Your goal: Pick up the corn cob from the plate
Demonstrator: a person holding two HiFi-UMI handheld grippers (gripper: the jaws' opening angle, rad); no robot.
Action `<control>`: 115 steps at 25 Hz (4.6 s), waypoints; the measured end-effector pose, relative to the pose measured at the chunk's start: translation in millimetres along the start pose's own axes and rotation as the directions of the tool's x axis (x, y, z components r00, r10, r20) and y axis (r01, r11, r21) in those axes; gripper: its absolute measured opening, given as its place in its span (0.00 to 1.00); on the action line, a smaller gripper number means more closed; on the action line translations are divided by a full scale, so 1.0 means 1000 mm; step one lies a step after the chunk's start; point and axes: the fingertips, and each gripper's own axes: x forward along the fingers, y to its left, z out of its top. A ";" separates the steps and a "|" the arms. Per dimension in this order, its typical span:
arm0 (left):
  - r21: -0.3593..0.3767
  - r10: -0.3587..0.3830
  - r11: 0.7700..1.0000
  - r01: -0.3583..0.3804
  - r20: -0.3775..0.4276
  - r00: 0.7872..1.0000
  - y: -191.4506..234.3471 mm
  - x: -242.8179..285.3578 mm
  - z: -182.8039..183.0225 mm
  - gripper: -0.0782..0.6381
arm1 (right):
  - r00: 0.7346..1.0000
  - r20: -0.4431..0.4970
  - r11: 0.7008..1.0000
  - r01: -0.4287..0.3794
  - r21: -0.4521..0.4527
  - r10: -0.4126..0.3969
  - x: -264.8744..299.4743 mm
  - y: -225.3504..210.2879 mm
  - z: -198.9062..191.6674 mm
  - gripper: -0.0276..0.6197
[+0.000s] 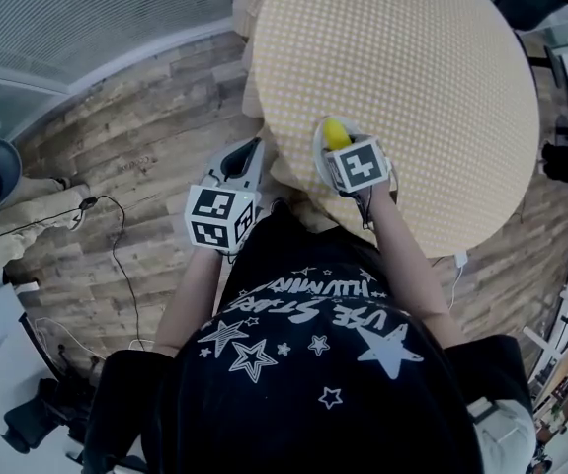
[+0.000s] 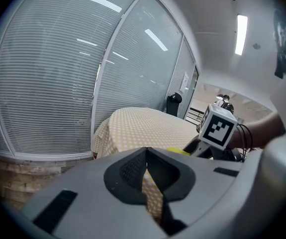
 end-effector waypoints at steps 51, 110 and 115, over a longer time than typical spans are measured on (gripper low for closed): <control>0.090 0.050 0.994 -0.057 0.078 0.996 -0.249 0.062 0.030 0.12 | 0.623 0.740 0.900 -0.432 0.056 0.253 -0.226 -0.171 -0.077 0.44; 0.019 0.148 0.987 -0.159 0.276 0.950 -0.439 -0.173 -0.094 0.12 | 0.573 0.739 0.878 -0.475 -0.053 0.355 -0.332 -0.054 -0.306 0.44; 0.030 0.091 0.994 -0.103 0.275 0.957 -0.456 -0.183 -0.108 0.12 | 0.587 0.748 0.883 -0.468 0.002 0.310 -0.343 -0.046 -0.349 0.44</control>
